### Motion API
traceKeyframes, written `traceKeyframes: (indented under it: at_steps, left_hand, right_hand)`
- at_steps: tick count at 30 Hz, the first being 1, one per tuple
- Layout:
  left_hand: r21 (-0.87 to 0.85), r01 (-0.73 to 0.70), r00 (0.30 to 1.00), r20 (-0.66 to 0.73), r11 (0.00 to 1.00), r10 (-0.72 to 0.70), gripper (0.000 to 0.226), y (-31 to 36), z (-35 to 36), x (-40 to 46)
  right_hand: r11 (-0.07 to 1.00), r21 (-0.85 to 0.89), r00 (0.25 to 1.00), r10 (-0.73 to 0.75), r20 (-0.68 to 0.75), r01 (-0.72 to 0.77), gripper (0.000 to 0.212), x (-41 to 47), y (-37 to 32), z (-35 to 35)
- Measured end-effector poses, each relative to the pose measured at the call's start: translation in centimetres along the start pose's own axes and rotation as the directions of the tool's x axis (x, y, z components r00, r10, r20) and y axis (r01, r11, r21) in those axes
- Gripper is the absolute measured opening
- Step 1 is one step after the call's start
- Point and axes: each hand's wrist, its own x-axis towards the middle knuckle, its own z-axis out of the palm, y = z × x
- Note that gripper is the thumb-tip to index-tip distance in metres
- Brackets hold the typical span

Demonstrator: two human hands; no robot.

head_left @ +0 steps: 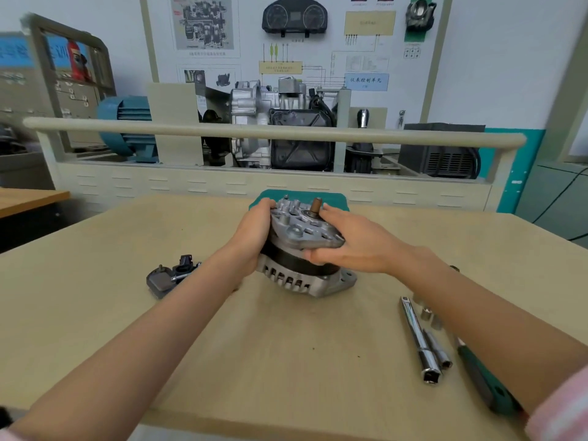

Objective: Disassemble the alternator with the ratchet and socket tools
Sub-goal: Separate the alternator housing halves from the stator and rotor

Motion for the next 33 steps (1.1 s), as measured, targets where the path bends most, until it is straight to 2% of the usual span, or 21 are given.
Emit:
traceKeyframes:
  at_steps: [2, 5, 9, 14, 17, 20, 22, 24, 26, 28, 30, 31, 33]
  left_hand:
    - [0.005, -0.002, 1.0, 0.003, 1.0, 0.002, 0.035, 0.0, -0.4, 0.6]
    - [0.01, 0.014, 1.0, -0.023, 1.0, -0.014, 0.036, -0.4, -1.1, 1.1]
    - [-0.036, 0.026, 0.999, -0.046, 0.999, -0.028, 0.041, -1.1, -1.7, 1.4]
    - [-0.022, 0.013, 0.999, -0.047, 1.0, -0.014, 0.052, -1.2, -1.2, 1.4]
    - [-0.064, -0.003, 0.993, -0.119, 0.998, -0.005, 0.049, -1.9, -0.7, 1.0]
    - [-0.18, -0.097, 0.967, -0.251, 0.979, 0.049, 0.038, -3.0, -1.0, 0.1]
    - [-0.268, -0.132, 0.96, -0.273, 0.954, 0.057, 0.031, -3.0, -1.5, -0.3]
    - [-0.301, -0.107, 0.976, -0.214, 0.947, 0.042, 0.036, -2.9, -1.9, -0.4]
    - [-0.291, -0.095, 0.986, -0.16, 0.952, 0.05, 0.043, -3.0, -2.0, -0.2]
    - [-0.268, -0.082, 0.992, -0.118, 0.96, 0.051, 0.05, -3.0, -1.7, 0.0]
    - [-0.238, -0.08, 0.994, -0.096, 0.968, 0.059, 0.055, -3.1, -1.6, 0.1]
    - [-0.238, -0.096, 0.993, -0.093, 0.966, 0.076, 0.055, -3.1, -1.5, 0.1]
    - [-0.268, -0.134, 0.988, -0.107, 0.954, 0.108, 0.049, -3.1, -1.4, 0.1]
  right_hand:
    - [1.0, 0.03, 1.0, -0.007, 0.023, 0.006, 0.077, 1.0, 0.2, -0.2]
    - [0.999, -0.046, 1.0, -0.021, -0.01, 0.021, 0.072, 2.4, -0.3, -0.2]
    - [0.989, -0.141, 0.997, -0.056, -0.048, 0.049, 0.086, 3.4, -1.1, -0.1]
    - [0.99, -0.109, 0.991, -0.101, -0.082, 0.092, 0.095, 2.5, 0.0, 0.2]
    - [0.988, -0.103, 0.988, -0.123, -0.097, 0.113, 0.101, 2.0, 0.3, 0.1]
    - [0.945, -0.223, 0.961, -0.262, -0.088, 0.238, 0.104, 2.0, 0.0, -0.1]
    - [0.907, -0.311, 0.929, -0.34, -0.146, 0.283, 0.1, 1.8, -0.5, 0.0]
    - [0.91, -0.318, 0.888, -0.359, -0.288, 0.265, 0.098, 1.3, -0.9, 0.6]
    - [0.951, -0.253, 0.857, -0.276, -0.436, 0.177, 0.108, 0.7, -0.9, 1.5]
    - [0.998, -0.055, 0.881, -0.054, -0.47, 0.032, 0.128, 0.1, -0.9, 2.4]
    - [0.967, 0.237, 0.913, 0.175, -0.368, -0.089, 0.142, -0.4, -1.0, 2.9]
    - [0.93, 0.349, 0.923, 0.231, -0.309, -0.116, 0.146, -0.5, -1.0, 2.9]
    - [0.892, 0.437, 0.936, 0.247, -0.252, -0.118, 0.149, -0.5, -1.3, 2.7]
